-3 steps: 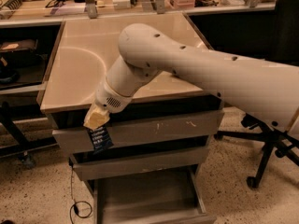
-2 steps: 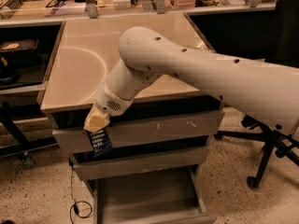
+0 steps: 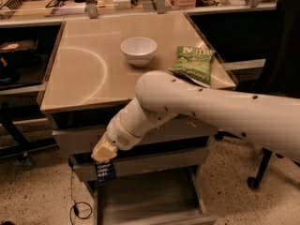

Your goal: Place rxbar blueberry into bottom drawer

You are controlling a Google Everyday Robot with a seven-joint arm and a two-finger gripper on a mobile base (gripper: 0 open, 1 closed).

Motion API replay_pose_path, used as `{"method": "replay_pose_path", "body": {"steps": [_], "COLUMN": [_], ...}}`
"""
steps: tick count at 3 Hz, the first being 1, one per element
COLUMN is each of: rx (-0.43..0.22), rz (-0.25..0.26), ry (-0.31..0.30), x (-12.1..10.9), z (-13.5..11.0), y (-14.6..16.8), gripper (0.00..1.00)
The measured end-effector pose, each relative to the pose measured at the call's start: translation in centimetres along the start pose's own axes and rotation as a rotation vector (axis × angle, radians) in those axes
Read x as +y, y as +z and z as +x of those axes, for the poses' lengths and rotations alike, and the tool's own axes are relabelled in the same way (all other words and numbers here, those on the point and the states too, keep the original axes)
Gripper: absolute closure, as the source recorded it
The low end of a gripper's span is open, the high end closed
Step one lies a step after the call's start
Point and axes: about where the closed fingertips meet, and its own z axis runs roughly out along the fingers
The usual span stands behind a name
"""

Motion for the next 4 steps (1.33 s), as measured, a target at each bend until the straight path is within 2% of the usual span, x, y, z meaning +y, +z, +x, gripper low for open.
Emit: {"method": "replay_pose_path", "body": {"steps": [1,2,4], "rx": [-0.004,-0.004,-0.031], "rz": [-0.025,-0.025,0.025], "ry": [0.102,0.102,0.240], "x": [-0.5,-0.5,-3.4], "z": [4.6,4.6,11.0], "y": [2.9,2.9,6.3], "gripper": [1.00,1.00,1.00]}}
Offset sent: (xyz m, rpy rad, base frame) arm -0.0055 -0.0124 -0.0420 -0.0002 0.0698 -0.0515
